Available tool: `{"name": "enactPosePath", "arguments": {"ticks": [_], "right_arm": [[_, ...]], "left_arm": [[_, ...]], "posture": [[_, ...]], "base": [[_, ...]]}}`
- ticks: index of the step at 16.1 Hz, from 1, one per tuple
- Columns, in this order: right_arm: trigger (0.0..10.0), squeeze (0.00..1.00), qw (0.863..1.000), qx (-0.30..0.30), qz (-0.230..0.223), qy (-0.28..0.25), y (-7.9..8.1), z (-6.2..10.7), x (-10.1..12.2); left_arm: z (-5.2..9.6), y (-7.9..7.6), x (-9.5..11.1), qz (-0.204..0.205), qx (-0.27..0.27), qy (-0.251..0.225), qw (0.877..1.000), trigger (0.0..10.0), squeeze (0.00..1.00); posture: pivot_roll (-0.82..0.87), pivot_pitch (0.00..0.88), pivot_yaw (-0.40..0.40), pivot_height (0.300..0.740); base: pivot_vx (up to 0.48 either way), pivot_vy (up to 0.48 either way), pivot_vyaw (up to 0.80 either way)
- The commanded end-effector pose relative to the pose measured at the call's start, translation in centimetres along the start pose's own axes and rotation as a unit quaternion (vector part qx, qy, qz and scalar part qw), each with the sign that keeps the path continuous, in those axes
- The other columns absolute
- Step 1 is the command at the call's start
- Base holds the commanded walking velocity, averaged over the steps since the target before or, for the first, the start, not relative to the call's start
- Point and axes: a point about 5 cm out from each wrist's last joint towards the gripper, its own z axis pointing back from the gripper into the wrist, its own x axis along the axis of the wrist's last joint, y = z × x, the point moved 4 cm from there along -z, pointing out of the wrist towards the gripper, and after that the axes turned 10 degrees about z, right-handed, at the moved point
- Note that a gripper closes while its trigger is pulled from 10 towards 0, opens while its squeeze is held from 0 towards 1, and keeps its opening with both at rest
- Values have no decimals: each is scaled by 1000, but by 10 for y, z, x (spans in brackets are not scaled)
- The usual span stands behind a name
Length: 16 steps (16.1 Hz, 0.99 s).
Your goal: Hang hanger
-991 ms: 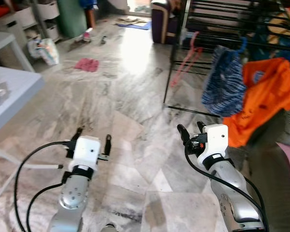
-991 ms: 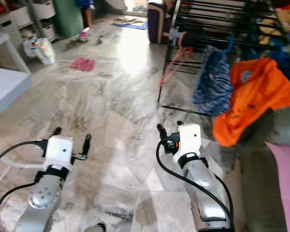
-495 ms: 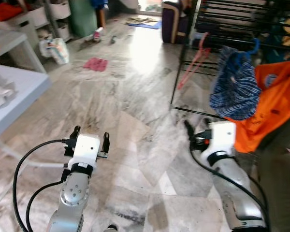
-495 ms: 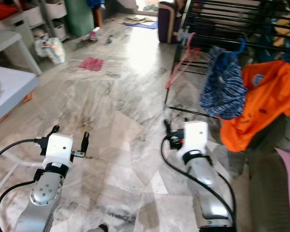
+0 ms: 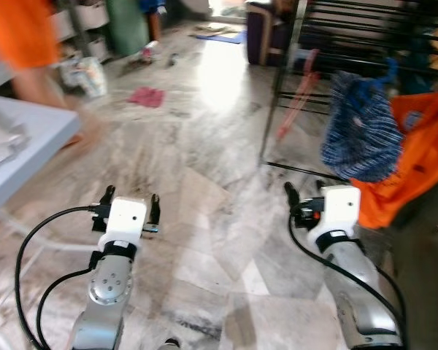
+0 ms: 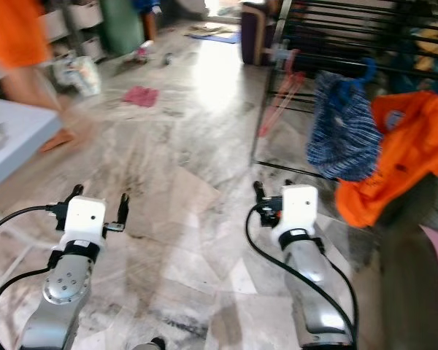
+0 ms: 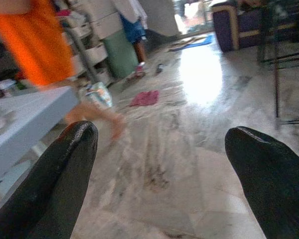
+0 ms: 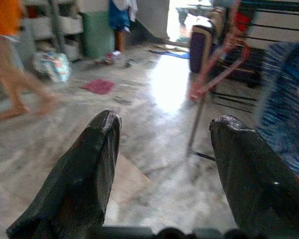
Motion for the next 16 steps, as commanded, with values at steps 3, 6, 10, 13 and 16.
{"name": "enactPosePath", "arguments": {"ticks": [3, 6, 10, 13, 16], "right_arm": [[10000, 0, 1000, -2, 3, -10, -2, -2, 5], [10000, 0, 1000, 5, 4, -16, -1, -5, 7], [10000, 0, 999, 22, 24, -21, 5, -11, 11], [10000, 0, 999, 28, 21, -26, 8, -14, 13], [10000, 0, 999, 36, 17, -27, 13, -12, 13]], "left_arm": [[0, 1, -1, -5, 6, 1, 1000, 10000, 0], [-1, 2, -2, -6, 12, 2, 1000, 10000, 0], [-3, 1, -2, 4, 17, 3, 1000, 10000, 0], [-3, 1, -1, 8, 21, 4, 1000, 10000, 0], [-1, 1, -5, 18, 25, 18, 999, 10000, 0]], "posture": [[55, 65, -26, 740], [54, 63, -28, 740], [48, 57, -29, 740], [51, 61, -33, 740], [51, 64, -32, 740]], "base": [[0, 0, 800], [0, 0, 800], [0, 0, 800], [0, 0, 800], [0, 0, 800]]}}
